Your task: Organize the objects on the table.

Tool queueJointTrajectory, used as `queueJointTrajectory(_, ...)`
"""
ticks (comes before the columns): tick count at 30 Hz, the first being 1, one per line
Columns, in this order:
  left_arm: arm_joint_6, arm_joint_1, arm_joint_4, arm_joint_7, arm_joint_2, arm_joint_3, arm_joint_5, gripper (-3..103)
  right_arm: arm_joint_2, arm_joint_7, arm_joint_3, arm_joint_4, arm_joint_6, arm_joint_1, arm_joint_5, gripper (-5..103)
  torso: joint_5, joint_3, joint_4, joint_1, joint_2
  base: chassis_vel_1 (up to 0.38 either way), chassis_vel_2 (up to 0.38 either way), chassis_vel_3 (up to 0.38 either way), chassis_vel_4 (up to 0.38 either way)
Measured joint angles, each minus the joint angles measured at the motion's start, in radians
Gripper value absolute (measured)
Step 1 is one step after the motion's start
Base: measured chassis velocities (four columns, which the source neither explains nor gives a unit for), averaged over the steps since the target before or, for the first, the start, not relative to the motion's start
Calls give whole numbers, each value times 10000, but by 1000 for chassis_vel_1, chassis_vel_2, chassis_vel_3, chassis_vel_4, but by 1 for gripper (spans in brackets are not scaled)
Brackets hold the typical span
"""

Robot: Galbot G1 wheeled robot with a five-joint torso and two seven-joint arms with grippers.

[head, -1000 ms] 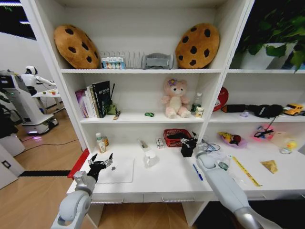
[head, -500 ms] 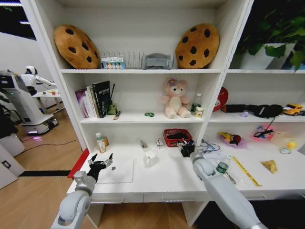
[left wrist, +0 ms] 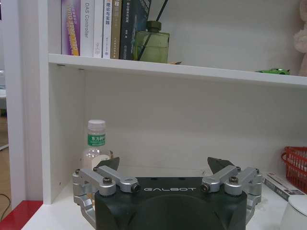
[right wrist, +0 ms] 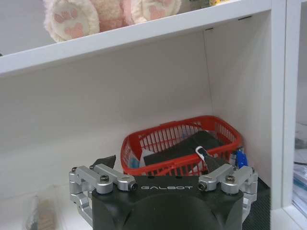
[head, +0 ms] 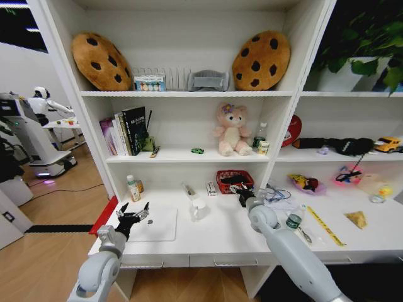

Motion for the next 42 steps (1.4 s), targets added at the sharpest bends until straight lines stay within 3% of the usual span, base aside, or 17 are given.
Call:
queueJointTrajectory(1,0,0,0,0,0,0,1,100,-82,165,68,154,-324,-67,29,100,0,0,0,0,0,0,0,0,0)
queueJointTrajectory(3,0,0,0,0,0,0,0,100,-577,395,437,760,-1743,-358,558,100,1,-1,-3,0,0,0,0,0,0)
queueJointTrajectory(7,0,0,0,0,0,0,0,100,-656,342,638,834,-2337,-329,872,100,0,0,-3,-1,0,0,0,0,0)
queueJointTrajectory(12,0,0,0,1,0,0,0,100,-723,-424,966,308,-3226,127,947,100,1,0,-1,0,0,0,0,0,0)
queueJointTrajectory(32,0,0,0,1,0,0,0,100,-485,-1710,1202,-1574,-2835,915,1263,100,0,0,-1,0,0,0,0,0,0)
queueJointTrajectory(42,0,0,0,0,0,0,0,100,-338,-1846,1118,-2208,-2769,1359,1519,100,0,0,-1,0,0,0,0,0,0)
